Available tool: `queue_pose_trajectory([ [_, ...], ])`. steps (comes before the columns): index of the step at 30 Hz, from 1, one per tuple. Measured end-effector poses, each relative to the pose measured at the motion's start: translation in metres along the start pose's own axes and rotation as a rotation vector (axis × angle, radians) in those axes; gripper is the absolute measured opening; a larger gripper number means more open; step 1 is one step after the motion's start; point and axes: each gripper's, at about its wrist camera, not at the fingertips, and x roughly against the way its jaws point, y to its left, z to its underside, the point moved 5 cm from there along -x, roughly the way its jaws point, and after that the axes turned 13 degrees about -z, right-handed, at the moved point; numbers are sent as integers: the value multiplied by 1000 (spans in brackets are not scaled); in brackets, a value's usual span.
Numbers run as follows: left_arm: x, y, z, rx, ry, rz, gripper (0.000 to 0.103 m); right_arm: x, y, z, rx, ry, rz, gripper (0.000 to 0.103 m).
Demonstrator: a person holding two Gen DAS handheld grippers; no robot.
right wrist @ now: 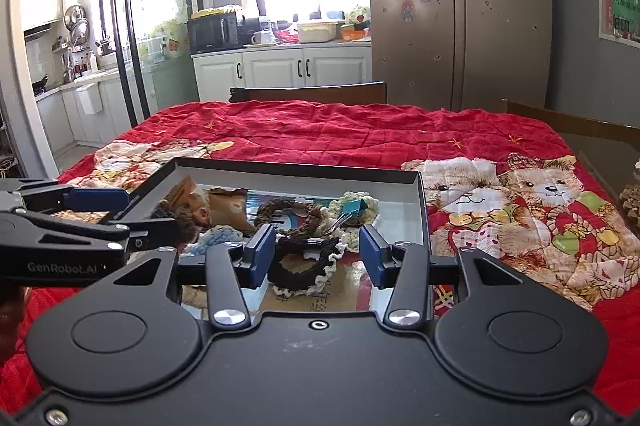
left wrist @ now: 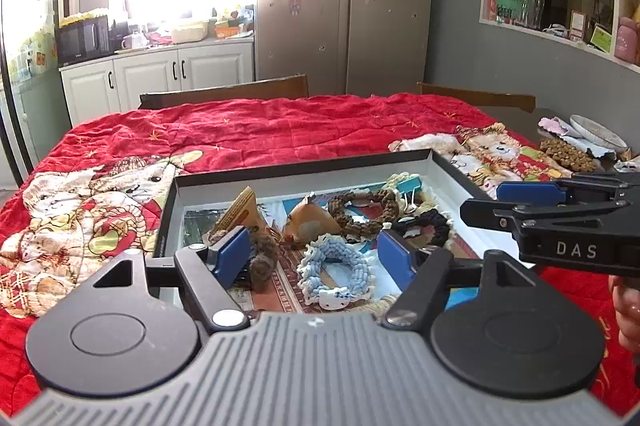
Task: Organize objects
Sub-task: 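Lower the blue scrunchie into the box and open the left tool while the right tool releases the black scrunchie, then withdraw both tools and grasp the brown pompom hair clip with the right tool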
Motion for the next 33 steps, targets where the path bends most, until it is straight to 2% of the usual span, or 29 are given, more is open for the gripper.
queue_pose_trajectory([
  [6, 20, 4, -1, -2, -29, -3, 86, 21, 9, 0, 16, -20, -7, 46],
  [20, 56, 17, 12, 3, -47, -3, 88, 62, 37, 17, 90, -38, -18, 50],
  [33, 60, 24, 46, 18, 25, 7, 88, 61, 70, 51, 132, 18, -87, 52],
])
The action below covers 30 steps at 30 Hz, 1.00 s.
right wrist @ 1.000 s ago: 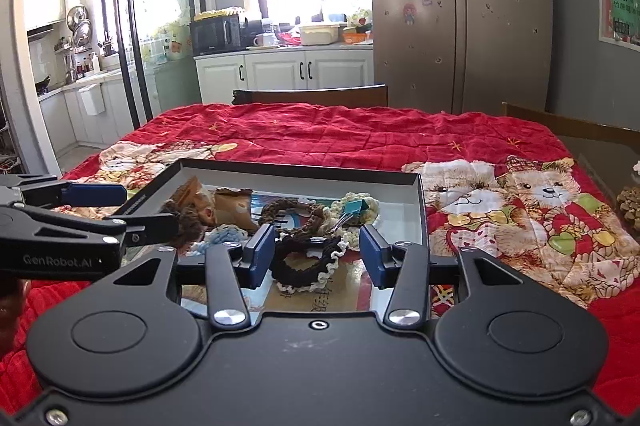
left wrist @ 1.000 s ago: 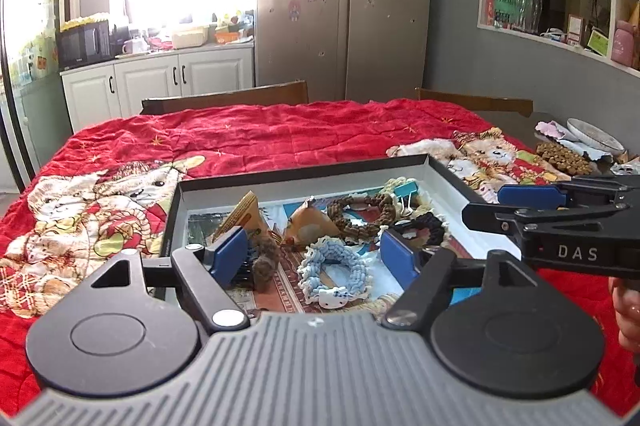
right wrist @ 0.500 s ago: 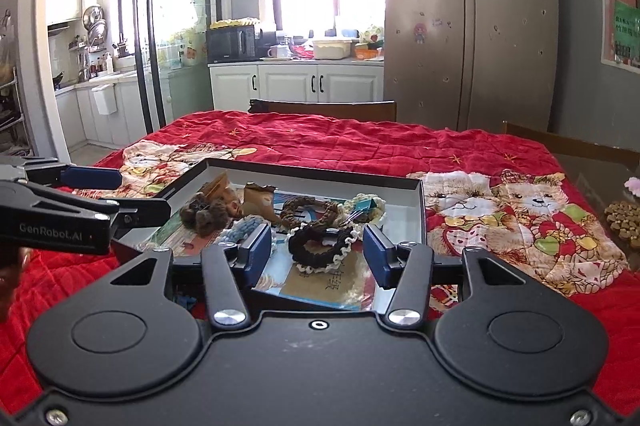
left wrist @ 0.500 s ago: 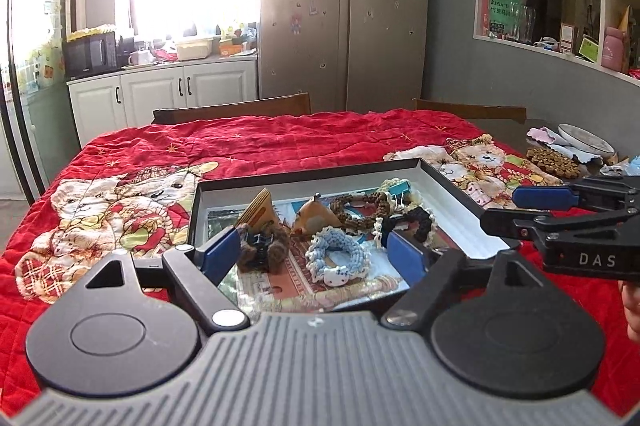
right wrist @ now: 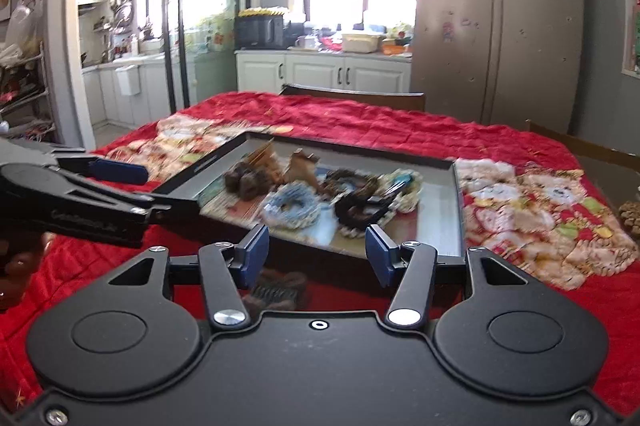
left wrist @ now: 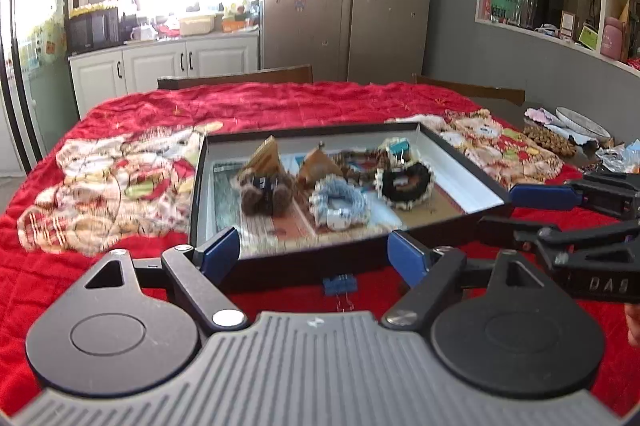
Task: Organize objects
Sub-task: 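Withdraw both tools and grasp the brown pompom hair clip with the right tool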
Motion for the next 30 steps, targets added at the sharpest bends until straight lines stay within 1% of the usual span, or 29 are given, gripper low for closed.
queue_pose_trajectory([
  [10, -13, -4, 21, 19, 57, 11, 88, -22, 17, 29, -7, 64, -47, 52],
  [18, -29, -11, 29, 22, 82, 2, 88, -39, 19, 41, -13, 92, -35, 52],
  [23, -36, -14, 32, 28, 96, 5, 88, -44, 17, 44, -9, 96, -20, 47],
  [25, -38, -15, 32, 26, 99, 7, 88, -45, 18, 45, -8, 101, -22, 38],
  [30, -43, -20, 35, 25, 110, 16, 85, -42, 15, 45, -2, 94, -12, 36],
])
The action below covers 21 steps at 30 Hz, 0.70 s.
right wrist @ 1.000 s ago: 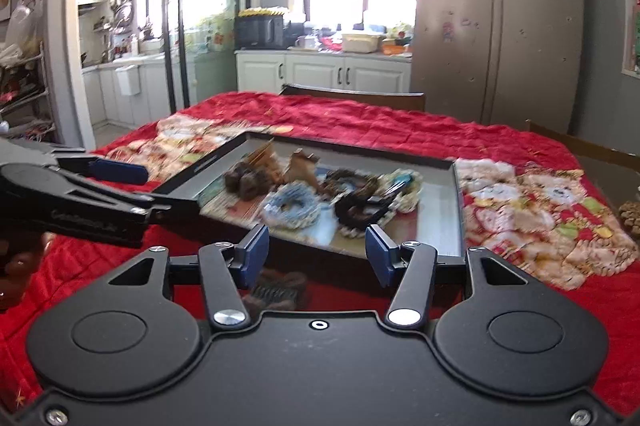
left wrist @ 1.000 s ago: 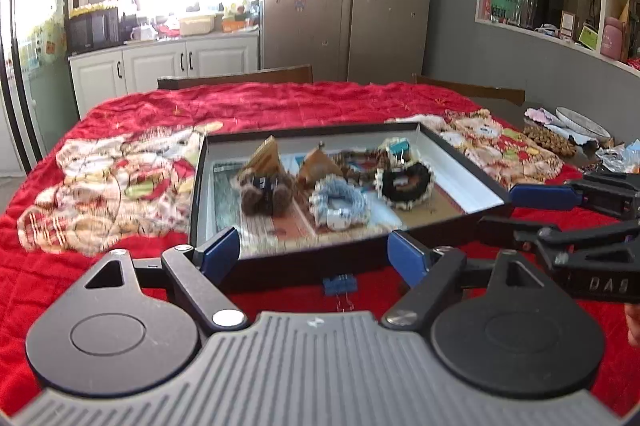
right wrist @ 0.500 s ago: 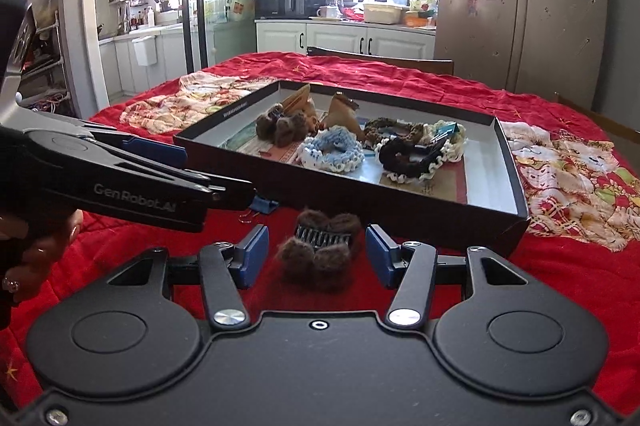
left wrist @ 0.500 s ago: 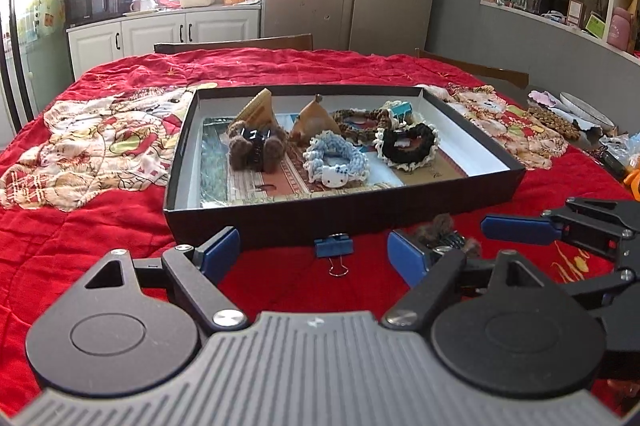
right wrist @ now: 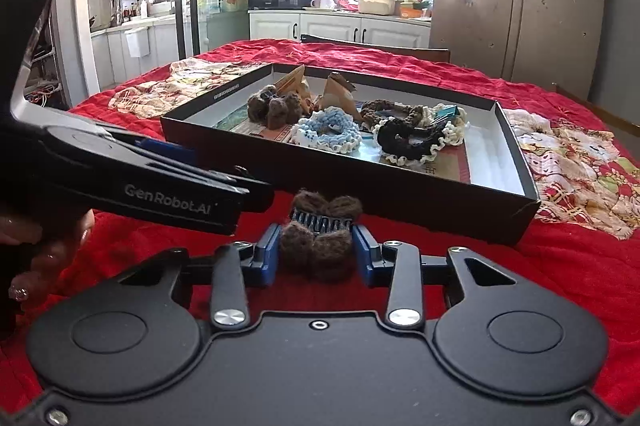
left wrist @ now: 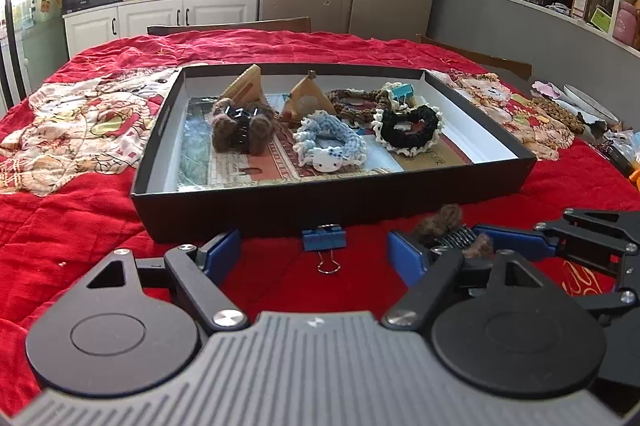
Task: Organize objects
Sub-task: 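Withdraw both tools and grasp the brown pompom hair clip with the right tool, then grasp the blue binder clip with the left tool while the right tool holds the pompom clip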
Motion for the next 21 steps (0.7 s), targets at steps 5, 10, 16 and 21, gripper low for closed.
queue_pose_trajectory([
  [5, -5, -7, 3, -4, 18, 9, 74, 9, -5, 3, 15, 4, 25, 36],
  [10, -8, -11, 4, 11, 20, 6, 63, 17, -11, 5, 8, 1, 35, 36],
  [16, -12, -10, 2, 43, 28, -15, 47, 22, -11, 6, 14, -6, 34, 36],
  [21, -13, -6, 1, 59, 35, -34, 28, 23, -10, 5, 17, -11, 33, 36],
])
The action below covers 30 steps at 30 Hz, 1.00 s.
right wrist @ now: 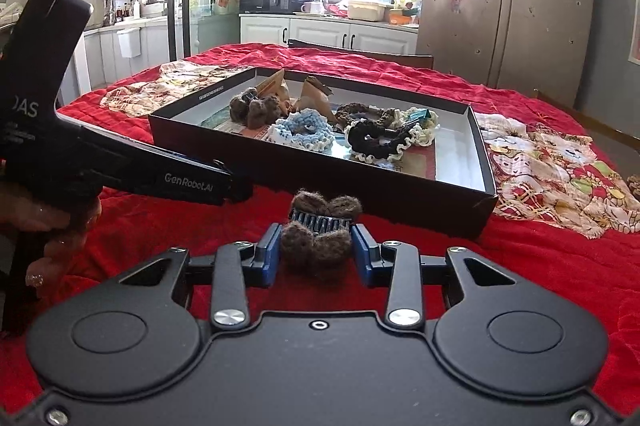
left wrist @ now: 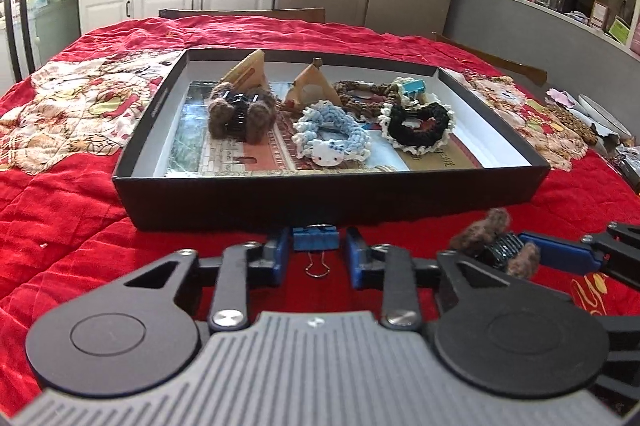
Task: Organize objects
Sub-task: 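Grasp the blue binder clip with the left tool while the right tool holds the pompom clip, then carry the binder clip with the left tool while the right tool carries the pompom clip to the box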
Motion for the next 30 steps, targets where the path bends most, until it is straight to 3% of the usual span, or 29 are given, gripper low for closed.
queue_pose_trajectory([
  [13, 12, 2, 0, 2, 6, 45, 27, 12, 5, -12, 29, -33, -8, 36],
  [30, 50, 3, -30, -15, -101, 84, 28, 31, 11, -36, 63, -98, -10, 36],
])
